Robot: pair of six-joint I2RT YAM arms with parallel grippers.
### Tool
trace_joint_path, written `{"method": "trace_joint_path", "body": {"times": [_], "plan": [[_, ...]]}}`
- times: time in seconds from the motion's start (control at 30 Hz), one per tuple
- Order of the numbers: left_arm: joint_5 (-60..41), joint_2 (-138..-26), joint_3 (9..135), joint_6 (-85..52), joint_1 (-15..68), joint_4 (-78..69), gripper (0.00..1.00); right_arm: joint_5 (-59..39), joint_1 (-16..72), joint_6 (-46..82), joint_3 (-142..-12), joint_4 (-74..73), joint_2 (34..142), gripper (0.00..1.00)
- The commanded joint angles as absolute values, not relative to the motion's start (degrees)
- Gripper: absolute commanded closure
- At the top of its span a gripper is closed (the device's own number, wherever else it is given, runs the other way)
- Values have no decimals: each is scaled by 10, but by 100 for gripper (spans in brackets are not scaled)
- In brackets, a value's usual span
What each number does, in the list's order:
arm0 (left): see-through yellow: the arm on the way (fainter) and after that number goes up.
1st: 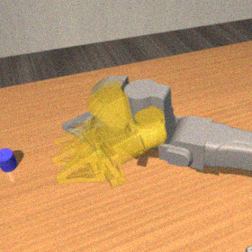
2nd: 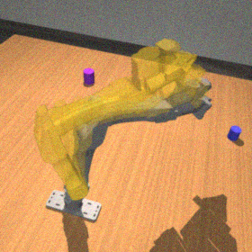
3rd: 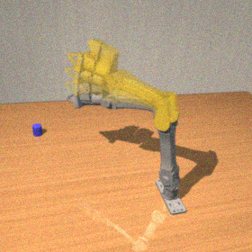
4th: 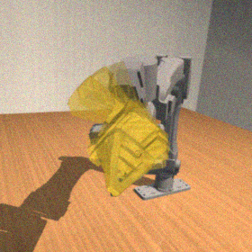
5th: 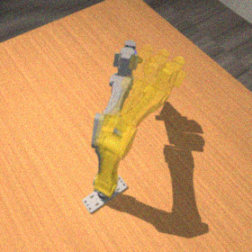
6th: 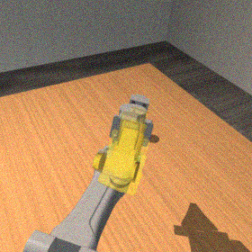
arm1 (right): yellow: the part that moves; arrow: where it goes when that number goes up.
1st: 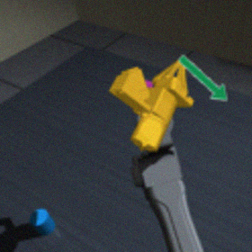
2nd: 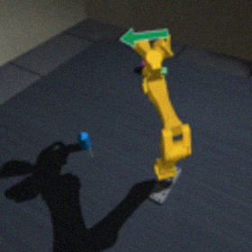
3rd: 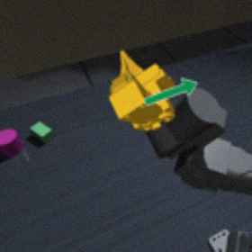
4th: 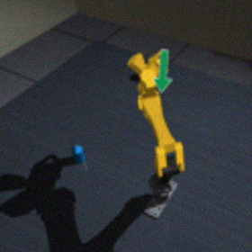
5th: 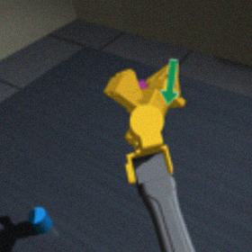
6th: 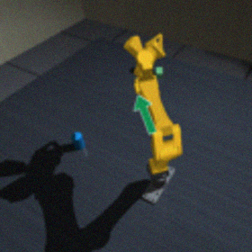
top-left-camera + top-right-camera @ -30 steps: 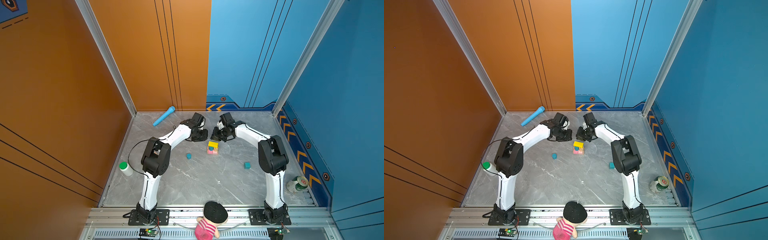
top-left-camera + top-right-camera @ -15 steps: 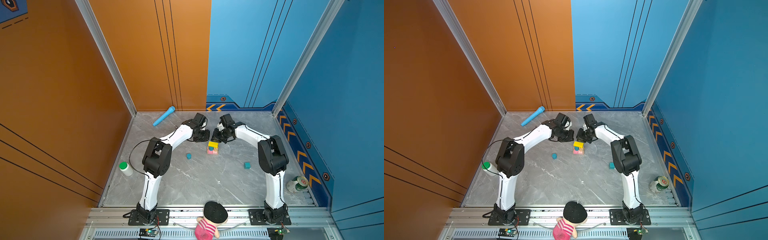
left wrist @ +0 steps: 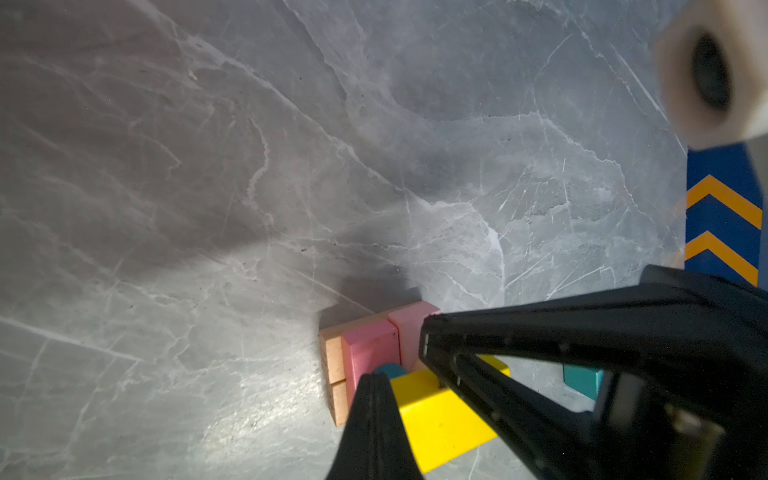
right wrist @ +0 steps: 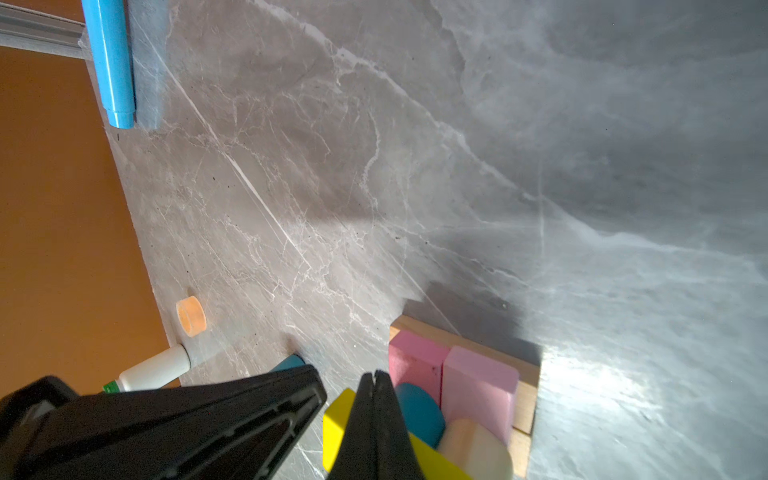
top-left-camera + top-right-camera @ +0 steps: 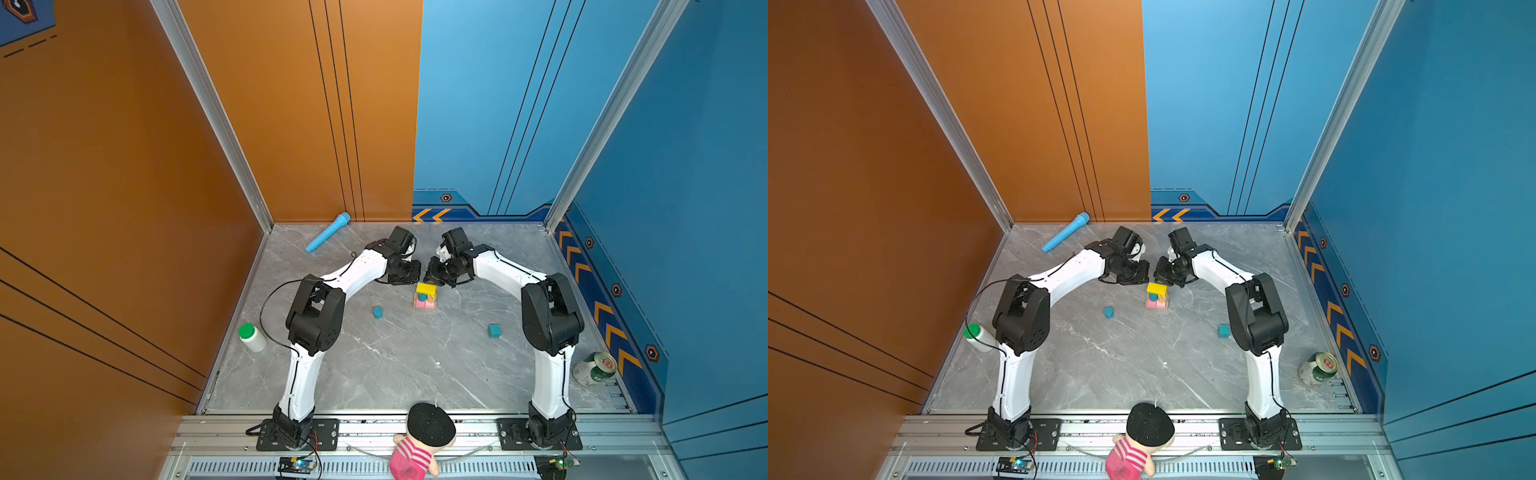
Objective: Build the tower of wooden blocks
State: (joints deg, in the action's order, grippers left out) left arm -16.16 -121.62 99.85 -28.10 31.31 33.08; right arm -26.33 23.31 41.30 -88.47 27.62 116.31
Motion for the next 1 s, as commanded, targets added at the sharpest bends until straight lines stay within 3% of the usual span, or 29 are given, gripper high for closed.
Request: {"method": "trace_joint_path", "body": {"times": [0.0, 0.97], "plan": [[-171, -1220, 1016, -277, 318, 348, 100, -242, 235, 408, -873, 283, 1135, 100], [-166, -1216, 1019, -275, 325, 353, 100, -222, 232, 414, -837, 281, 1097, 100]]}}
